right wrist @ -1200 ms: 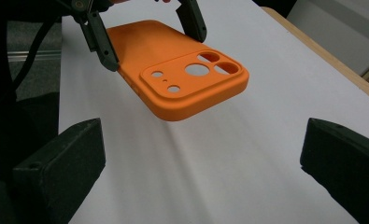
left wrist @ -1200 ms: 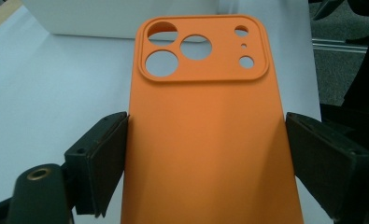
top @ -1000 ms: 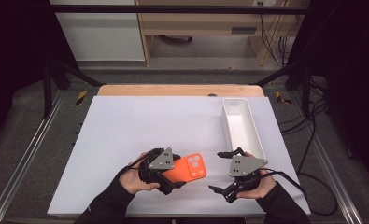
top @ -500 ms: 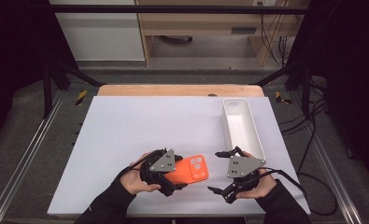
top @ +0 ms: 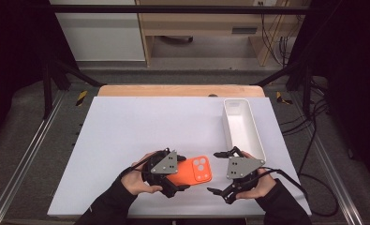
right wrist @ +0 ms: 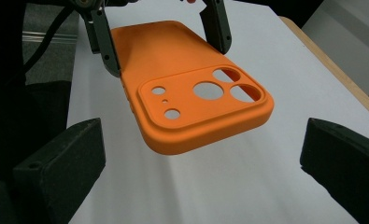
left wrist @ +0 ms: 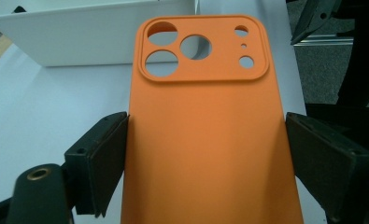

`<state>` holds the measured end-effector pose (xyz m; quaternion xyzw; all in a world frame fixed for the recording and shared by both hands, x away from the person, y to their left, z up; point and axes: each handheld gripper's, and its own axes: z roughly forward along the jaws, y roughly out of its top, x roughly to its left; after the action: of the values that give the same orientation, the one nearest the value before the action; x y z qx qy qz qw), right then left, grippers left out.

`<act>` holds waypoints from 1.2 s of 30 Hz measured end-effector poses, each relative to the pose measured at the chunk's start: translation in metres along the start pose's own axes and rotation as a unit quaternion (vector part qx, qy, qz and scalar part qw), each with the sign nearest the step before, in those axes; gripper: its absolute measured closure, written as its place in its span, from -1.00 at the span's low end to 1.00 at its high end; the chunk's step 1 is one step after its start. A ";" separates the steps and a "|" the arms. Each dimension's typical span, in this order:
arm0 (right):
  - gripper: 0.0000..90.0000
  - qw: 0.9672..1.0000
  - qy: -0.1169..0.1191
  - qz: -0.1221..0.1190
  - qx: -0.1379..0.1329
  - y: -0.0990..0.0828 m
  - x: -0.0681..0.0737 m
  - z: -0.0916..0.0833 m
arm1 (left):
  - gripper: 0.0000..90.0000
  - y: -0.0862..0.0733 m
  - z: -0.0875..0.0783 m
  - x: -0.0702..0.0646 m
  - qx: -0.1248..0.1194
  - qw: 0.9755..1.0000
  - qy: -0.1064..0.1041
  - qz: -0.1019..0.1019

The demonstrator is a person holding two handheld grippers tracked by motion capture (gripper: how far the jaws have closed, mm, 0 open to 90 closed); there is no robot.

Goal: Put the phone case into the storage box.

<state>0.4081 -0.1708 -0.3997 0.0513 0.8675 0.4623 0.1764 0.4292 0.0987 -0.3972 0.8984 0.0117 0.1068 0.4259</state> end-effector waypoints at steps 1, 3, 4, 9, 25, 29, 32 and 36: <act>-0.99 1.000 0.001 -0.001 0.000 0.000 0.000 0.000 | -0.66 0.000 0.000 0.000 0.000 1.000 -0.001 0.002; -0.99 1.000 0.001 -0.004 0.000 0.001 -0.001 0.000 | -0.66 0.001 0.000 0.001 -0.002 1.000 -0.002 0.002; -0.99 1.000 0.003 -0.005 -0.001 0.001 -0.001 0.000 | -0.66 0.001 0.000 0.001 -0.002 1.000 -0.002 0.003; -0.99 1.000 0.009 -0.011 0.001 0.003 -0.002 0.001 | -0.66 0.002 0.001 0.002 -0.002 1.000 -0.005 0.009; -0.98 0.999 0.037 -0.027 -0.006 0.008 -0.005 0.001 | -0.66 0.009 0.002 -0.003 -0.017 0.999 -0.014 0.027; -0.99 0.999 0.042 -0.028 -0.010 0.008 -0.006 0.002 | -0.66 0.010 0.001 -0.003 -0.020 0.999 -0.016 0.030; -0.98 0.998 0.049 -0.028 -0.013 0.007 -0.006 0.004 | -0.66 0.010 0.001 -0.004 -0.021 0.999 -0.017 0.032; -0.98 0.998 0.056 -0.026 -0.021 0.007 -0.006 0.005 | -0.66 0.011 0.002 -0.005 -0.024 0.999 -0.020 0.034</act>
<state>0.4152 -0.1646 -0.3946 -0.0008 0.8673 0.4775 0.1404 0.4239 0.0898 -0.3905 0.8897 -0.0293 0.1036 0.4437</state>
